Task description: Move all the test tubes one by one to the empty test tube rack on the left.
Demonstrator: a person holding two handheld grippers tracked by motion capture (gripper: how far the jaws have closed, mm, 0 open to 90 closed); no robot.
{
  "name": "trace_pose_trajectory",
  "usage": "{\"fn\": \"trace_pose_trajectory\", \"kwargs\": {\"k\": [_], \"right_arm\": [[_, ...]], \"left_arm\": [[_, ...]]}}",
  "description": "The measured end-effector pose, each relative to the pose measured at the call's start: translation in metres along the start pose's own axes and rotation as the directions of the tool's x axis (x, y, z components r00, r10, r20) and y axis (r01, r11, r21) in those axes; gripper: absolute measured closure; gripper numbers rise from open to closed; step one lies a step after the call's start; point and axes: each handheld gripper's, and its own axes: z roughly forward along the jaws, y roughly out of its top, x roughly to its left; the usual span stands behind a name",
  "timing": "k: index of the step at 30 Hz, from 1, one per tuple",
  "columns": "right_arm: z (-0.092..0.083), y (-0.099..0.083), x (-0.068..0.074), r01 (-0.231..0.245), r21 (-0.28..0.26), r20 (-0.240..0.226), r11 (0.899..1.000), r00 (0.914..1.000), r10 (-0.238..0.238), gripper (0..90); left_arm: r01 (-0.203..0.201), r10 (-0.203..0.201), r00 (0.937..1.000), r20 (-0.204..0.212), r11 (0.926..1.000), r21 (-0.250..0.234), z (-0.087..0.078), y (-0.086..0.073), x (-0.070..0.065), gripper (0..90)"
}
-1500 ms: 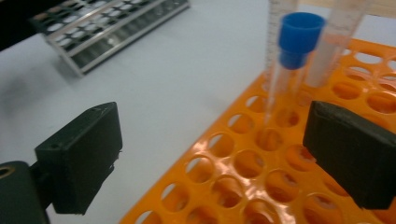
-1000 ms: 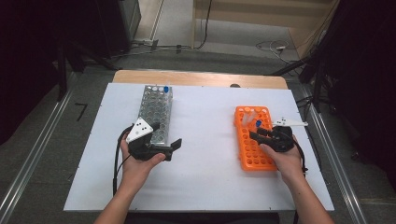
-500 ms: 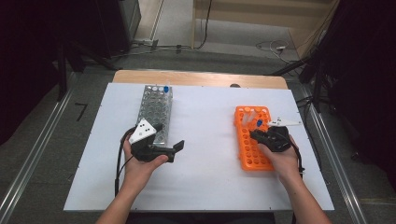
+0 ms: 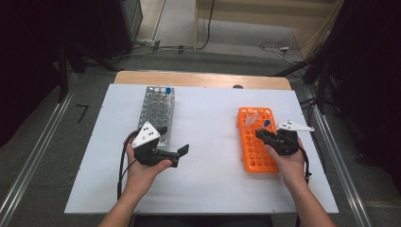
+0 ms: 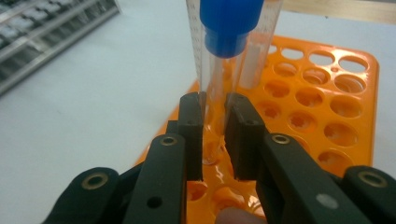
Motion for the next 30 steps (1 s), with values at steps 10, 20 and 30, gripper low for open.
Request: {"fn": "trace_pose_trajectory", "kwargs": {"k": [10, 20, 30], "right_arm": [[-0.015, 0.007, 0.011, 0.026, -0.062, -0.082, 0.998, 0.9962, -0.031, 75.3], [-0.019, 0.011, 0.034, 0.070, -0.082, -0.191, 0.994, 0.9779, -0.085, 75.2], [-0.020, 0.011, 0.057, 0.106, -0.081, -0.267, 0.991, 0.9557, -0.124, 75.2]], "left_arm": [[-0.010, 0.010, 0.9998, 0.020, 0.9999, -0.008, 0.000, 0.003, -0.006, 0.4], [-0.025, 0.025, 0.9987, 0.045, 0.9996, -0.010, 0.002, 0.007, -0.015, 0.4], [-0.038, 0.039, 0.9961, 0.079, 0.9992, -0.015, 0.005, 0.012, -0.024, 0.5]]}}
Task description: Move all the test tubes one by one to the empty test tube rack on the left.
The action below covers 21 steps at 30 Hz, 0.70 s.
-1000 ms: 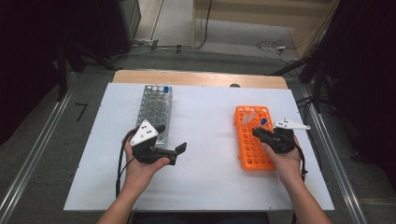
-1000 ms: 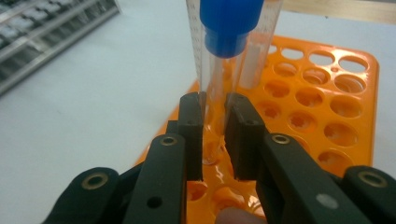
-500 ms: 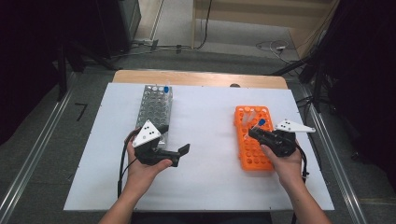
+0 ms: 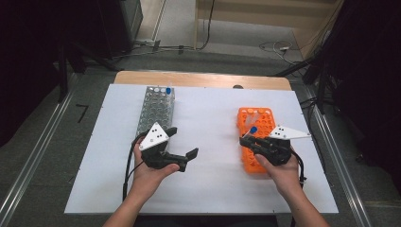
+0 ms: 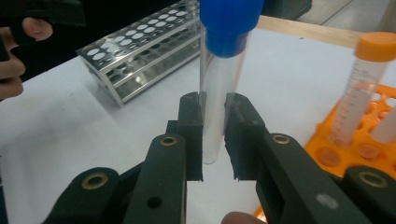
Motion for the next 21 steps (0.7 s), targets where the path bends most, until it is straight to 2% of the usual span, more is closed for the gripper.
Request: {"fn": "trace_pose_trajectory", "kwargs": {"k": [12, 17, 21], "right_arm": [[0.012, 0.000, 0.024, 0.048, 0.025, -0.063, 0.999, 0.9970, -0.047, 75.2], [0.015, 0.001, 0.033, 0.074, 0.033, -0.091, 0.997, 0.9933, -0.071, 75.2], [0.018, 0.002, 0.039, 0.092, 0.041, -0.118, 0.995, 0.9892, -0.087, 75.2]], "left_arm": [[-0.016, 0.016, 0.9969, 0.077, 0.9999, -0.005, 0.003, 0.005, -0.013, 8.2], [-0.027, 0.028, 0.9927, 0.117, 0.9996, -0.010, 0.006, 0.006, -0.019, 13.3], [-0.035, 0.037, 0.9867, 0.158, 0.9993, -0.010, 0.008, 0.006, -0.024, 21.1]]}}
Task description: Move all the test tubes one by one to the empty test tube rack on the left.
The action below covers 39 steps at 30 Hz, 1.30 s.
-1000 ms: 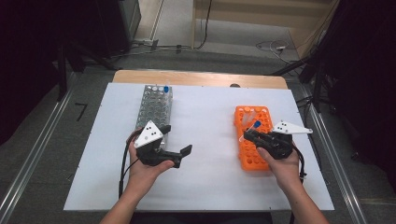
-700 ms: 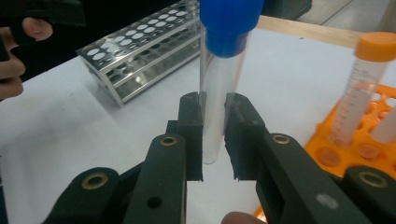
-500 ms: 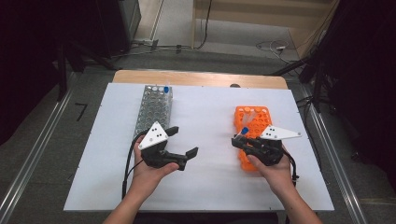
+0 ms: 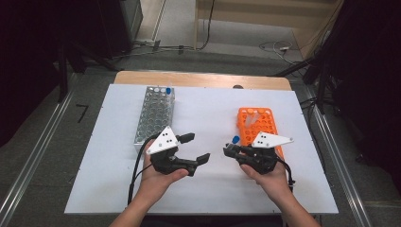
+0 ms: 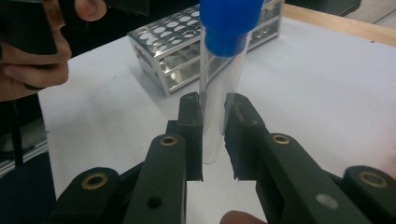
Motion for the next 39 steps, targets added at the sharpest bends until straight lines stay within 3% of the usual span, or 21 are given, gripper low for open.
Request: {"fn": "trace_pose_trajectory", "kwargs": {"k": [9, 22, 30, 36, 39], "right_arm": [[0.011, 0.002, 0.017, 0.044, 0.030, -0.060, 0.999, 0.9973, -0.042, 75.2], [0.022, 0.004, 0.036, 0.093, 0.067, -0.143, 0.993, 0.9862, -0.082, 75.2], [0.022, 0.004, 0.038, 0.096, 0.074, -0.170, 0.993, 0.9820, -0.083, 75.2], [0.021, 0.004, 0.037, 0.102, 0.072, -0.161, 0.992, 0.9829, -0.090, 74.0], [0.019, 0.004, 0.035, 0.108, 0.066, -0.155, 0.992, 0.9832, -0.096, 64.5]], "left_arm": [[-0.024, 0.023, 0.9962, 0.084, 0.9997, 0.005, 0.010, 0.002, -0.010, 42.1], [-0.060, 0.053, 0.9908, 0.124, 0.9970, 0.050, 0.022, -0.001, -0.018, 66.9], [-0.103, 0.098, 0.9903, 0.099, 0.9934, 0.050, 0.023, -0.001, -0.022, 76.3], [-0.096, 0.092, 0.9918, 0.089, 0.9946, 0.040, 0.022, -0.001, -0.021, 77.0], [-0.077, 0.075, 0.9945, 0.073, 0.9968, 0.022, 0.019, 0.000, -0.017, 77.0]]}}
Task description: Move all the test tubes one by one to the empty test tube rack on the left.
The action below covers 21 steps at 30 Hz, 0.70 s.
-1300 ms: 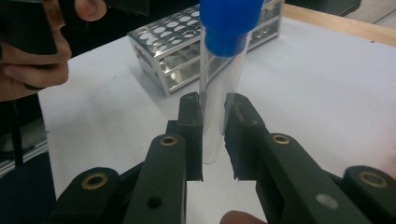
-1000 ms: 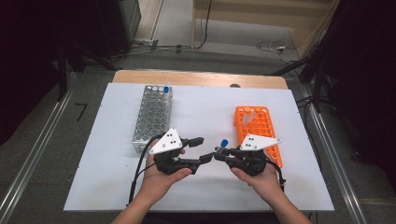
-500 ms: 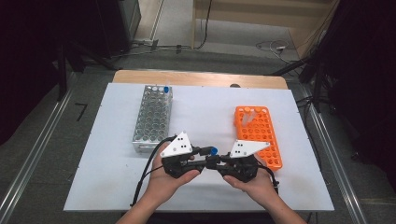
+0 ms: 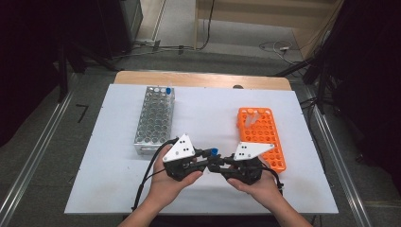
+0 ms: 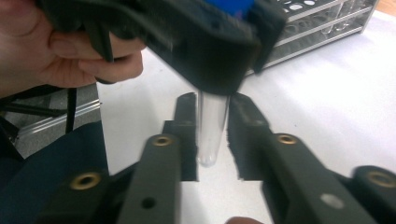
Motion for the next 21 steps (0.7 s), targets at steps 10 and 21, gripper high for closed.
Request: {"fn": "trace_pose_trajectory", "kwargs": {"k": [10, 21], "right_arm": [[-0.027, -0.009, -0.019, -0.037, -0.052, 0.061, 0.998, 0.9973, 0.040, 30.3], [-0.054, -0.023, -0.048, -0.095, -0.067, 0.139, 0.993, 0.9848, 0.104, 6.2]], "left_arm": [[0.057, -0.059, 0.9963, -0.062, 0.9975, -0.043, -0.015, 0.000, 0.024, 77.0], [0.064, -0.074, 0.9852, -0.155, 0.9956, -0.069, -0.032, 0.008, 0.054, 77.0]]}}
